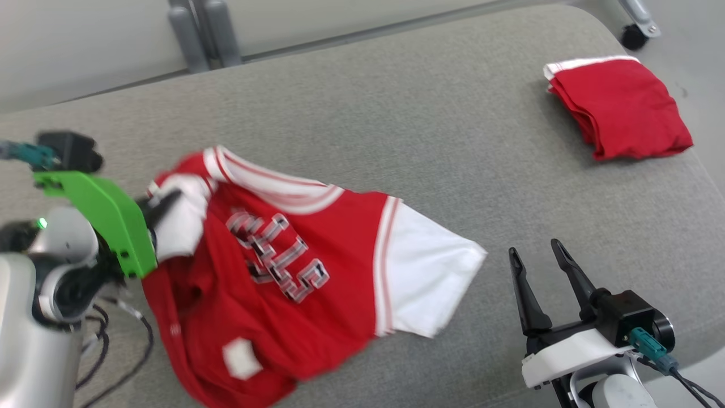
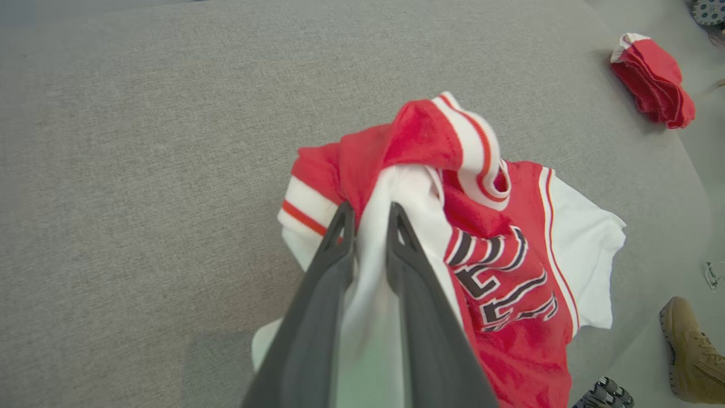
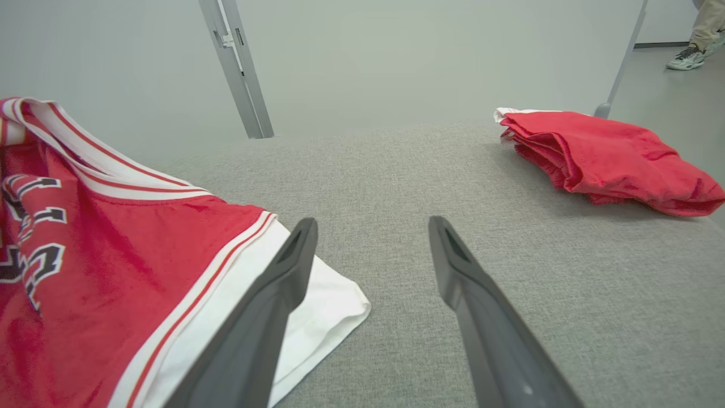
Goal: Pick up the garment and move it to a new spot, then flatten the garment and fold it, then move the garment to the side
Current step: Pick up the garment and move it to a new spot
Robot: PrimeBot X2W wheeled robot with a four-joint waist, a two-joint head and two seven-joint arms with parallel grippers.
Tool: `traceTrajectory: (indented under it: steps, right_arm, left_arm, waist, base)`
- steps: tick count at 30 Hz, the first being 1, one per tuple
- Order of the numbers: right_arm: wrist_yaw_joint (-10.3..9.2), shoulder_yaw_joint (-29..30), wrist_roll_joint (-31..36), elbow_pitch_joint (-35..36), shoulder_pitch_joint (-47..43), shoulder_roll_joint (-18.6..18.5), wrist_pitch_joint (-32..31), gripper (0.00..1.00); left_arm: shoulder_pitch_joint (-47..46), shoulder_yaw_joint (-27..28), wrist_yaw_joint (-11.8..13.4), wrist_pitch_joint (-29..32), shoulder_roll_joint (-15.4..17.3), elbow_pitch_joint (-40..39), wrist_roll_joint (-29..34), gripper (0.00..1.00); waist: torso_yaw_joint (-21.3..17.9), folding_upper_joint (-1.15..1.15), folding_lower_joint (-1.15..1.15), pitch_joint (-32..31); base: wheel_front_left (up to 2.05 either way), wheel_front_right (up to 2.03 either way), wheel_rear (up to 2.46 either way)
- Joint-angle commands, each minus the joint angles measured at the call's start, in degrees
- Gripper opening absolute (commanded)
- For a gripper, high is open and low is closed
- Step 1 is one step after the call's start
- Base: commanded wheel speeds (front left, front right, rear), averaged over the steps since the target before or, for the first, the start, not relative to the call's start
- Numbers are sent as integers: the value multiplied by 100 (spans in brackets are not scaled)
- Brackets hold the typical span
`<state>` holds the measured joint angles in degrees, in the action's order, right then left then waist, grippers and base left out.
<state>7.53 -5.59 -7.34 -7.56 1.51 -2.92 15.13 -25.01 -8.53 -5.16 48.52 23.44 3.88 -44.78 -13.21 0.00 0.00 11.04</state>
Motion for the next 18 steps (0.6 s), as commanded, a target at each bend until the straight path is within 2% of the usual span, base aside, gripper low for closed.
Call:
traceTrajectory:
  steps: [1, 3, 6, 7, 8, 12, 14, 18]
  right_arm:
    - [-8, 11, -20, -22, 34, -1, 1, 100]
    - [-7, -16, -5, -50, 22, 1, 1, 100]
    - [-8, -17, 6, -97, 11, -3, 1, 100]
    - [-8, -20, 6, -107, 12, -2, 1, 100]
    - [-7, -30, 5, -122, 17, 0, 1, 100]
    - [-7, 17, 7, -156, -6, -1, 1, 100]
    - [-8, 36, 43, -161, -81, -1, 1, 100]
    - [-8, 158, 132, -159, -250, -4, 1, 100]
  left_arm:
    - [-327, -21, -104, -422, -12, 274, 209, 0]
    - [-592, -119, -163, -1020, 79, 706, 549, 0]
    - [-857, -323, -202, -1569, 82, 1376, 814, 2]
    - [-920, -371, -208, -1705, 108, 1539, 896, 37]
    - [-973, -420, -214, -1862, 117, 1770, 956, 100]
    - [-1079, -432, -214, -2569, 34, 2328, 1154, 100]
    - [-1081, -488, -214, -3034, 54, 2390, 1300, 100]
    - [-830, -407, -45, -4080, -63, 2251, 1553, 100]
  waist:
    - [-351, 0, 0, 321]
    - [-396, 0, 0, 356]
    - [-412, 0, 0, 351]
    - [-414, 0, 0, 343]
    - [-412, 0, 0, 326]
    - [-310, 0, 0, 211]
    - [-205, 0, 0, 130]
    - [106, 0, 0, -131]
  base:
    - [0, 0, 0]
    - [0, 0, 0]
    - [0, 0, 0]
    - [0, 0, 0]
    - [0, 0, 0]
    - [0, 0, 0]
    - [0, 0, 0]
    - [0, 0, 0]
